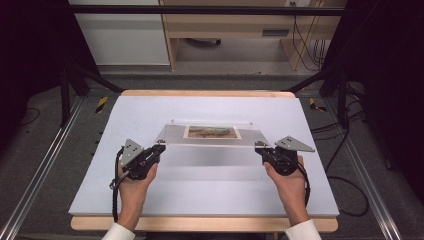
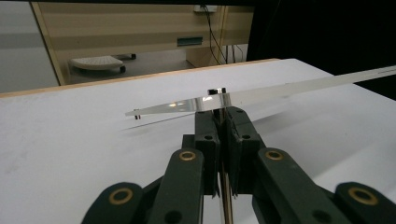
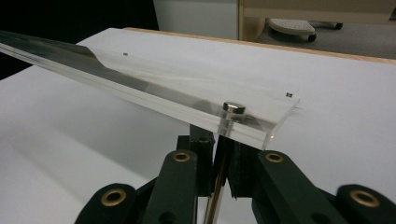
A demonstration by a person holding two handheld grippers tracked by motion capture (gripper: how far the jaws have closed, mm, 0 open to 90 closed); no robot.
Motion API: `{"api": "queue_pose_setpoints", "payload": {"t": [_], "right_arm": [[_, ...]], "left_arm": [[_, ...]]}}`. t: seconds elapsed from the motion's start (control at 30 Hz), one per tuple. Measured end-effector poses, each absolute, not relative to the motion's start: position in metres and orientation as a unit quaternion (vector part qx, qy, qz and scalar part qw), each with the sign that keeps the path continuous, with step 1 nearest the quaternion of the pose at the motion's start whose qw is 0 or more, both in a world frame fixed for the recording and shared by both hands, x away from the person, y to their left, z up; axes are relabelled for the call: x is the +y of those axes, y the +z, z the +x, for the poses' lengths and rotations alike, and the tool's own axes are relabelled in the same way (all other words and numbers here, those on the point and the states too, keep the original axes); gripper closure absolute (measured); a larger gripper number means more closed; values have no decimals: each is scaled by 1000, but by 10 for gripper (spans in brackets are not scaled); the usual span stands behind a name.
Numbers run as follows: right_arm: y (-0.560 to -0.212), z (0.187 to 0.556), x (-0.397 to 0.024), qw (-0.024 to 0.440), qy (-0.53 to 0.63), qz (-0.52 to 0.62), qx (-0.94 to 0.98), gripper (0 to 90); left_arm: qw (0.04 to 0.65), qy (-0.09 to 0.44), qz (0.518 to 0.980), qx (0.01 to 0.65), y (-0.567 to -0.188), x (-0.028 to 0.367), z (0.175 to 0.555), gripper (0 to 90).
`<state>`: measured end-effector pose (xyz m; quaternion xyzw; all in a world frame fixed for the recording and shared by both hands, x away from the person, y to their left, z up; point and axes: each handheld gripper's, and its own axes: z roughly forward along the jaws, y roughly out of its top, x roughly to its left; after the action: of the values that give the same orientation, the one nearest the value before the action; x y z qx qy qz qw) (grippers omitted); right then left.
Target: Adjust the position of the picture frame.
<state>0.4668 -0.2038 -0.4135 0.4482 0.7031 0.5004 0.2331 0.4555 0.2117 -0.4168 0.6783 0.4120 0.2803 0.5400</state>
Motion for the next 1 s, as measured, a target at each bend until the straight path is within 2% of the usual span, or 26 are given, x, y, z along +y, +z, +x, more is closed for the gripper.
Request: {"api": "queue_pose_setpoints", "payload": {"t": [1.0], "right_arm": [[-419, 463, -201, 220, 484, 449, 718, 822]], "left_arm": [[518, 264, 691, 429, -427, 214, 453, 826]]}}
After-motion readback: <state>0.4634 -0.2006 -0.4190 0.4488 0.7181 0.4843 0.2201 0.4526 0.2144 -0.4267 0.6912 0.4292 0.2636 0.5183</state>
